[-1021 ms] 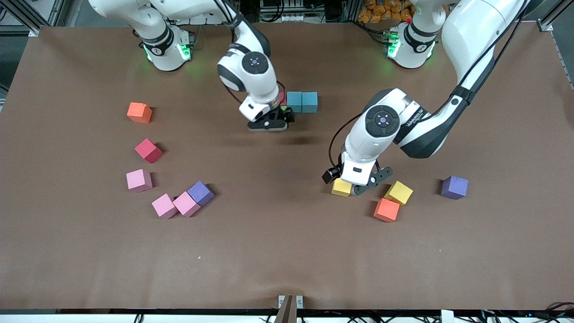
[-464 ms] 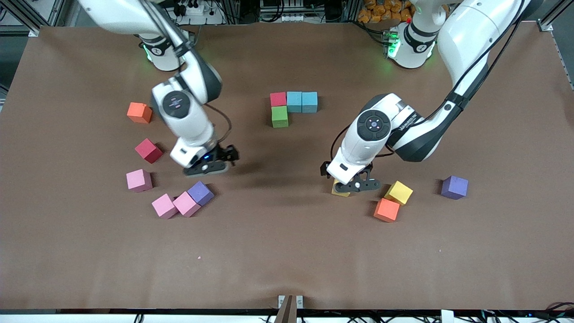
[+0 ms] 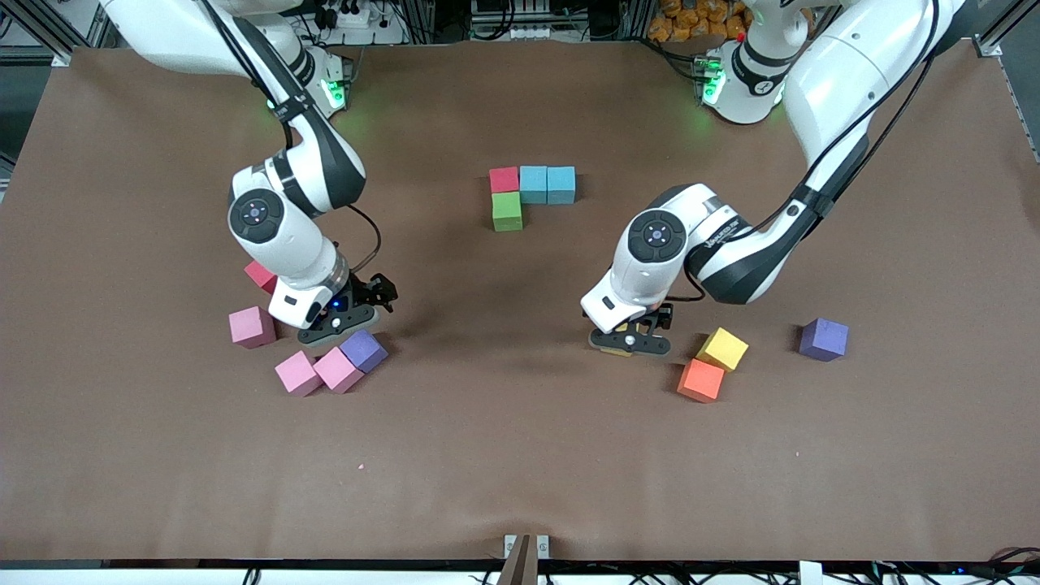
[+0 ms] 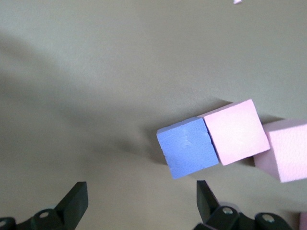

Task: Arrange 11 blocks into digit 3
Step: 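Move the left gripper to a yellow block while the right gripper reaches blue, then grasp the yellow block with the left gripper while the right gripper grasps blue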

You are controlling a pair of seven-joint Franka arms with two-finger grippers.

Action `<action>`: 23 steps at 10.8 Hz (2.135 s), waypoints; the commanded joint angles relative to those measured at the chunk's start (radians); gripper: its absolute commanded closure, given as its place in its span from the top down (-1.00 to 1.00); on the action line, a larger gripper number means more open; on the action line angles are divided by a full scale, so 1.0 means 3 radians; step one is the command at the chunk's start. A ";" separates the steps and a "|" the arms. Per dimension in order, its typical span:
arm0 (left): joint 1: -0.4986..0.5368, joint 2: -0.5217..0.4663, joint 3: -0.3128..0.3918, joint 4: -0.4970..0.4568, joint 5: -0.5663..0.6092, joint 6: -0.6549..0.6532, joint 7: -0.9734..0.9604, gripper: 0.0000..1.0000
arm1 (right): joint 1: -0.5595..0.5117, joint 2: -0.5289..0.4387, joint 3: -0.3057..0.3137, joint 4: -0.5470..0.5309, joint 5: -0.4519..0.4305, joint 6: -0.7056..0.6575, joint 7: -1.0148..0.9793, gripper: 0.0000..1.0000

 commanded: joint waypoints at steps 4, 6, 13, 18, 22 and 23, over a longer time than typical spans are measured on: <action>-0.0024 0.0233 0.0062 0.0053 0.0189 0.0144 0.0200 1.00 | -0.0232 0.0251 0.0063 0.0239 -0.0019 -0.0099 -0.1975 1.00; -0.0029 0.0269 0.0107 0.0053 0.0184 0.0180 0.0195 1.00 | -0.0222 0.0293 0.0068 0.0245 -0.0045 -0.0048 -0.2989 1.00; -0.0213 0.0325 0.0302 0.0064 0.0173 0.0231 0.0190 1.00 | -0.0201 0.0538 0.0043 0.0322 -0.0306 0.0126 -0.5155 1.00; -0.0213 0.0330 0.0302 0.0064 0.0178 0.0267 0.0195 0.39 | -0.0191 0.0681 -0.0085 0.0327 -0.0326 0.0320 -0.5693 1.00; -0.0152 0.0234 0.0302 0.0069 0.0168 0.0262 0.0174 0.06 | -0.0104 0.0748 -0.0136 0.0347 -0.0326 0.0448 -0.5811 1.00; -0.0142 0.0178 0.0297 0.0064 0.0133 0.0237 0.0144 0.04 | -0.0104 0.0768 -0.0136 0.0347 -0.0326 0.0459 -0.5811 1.00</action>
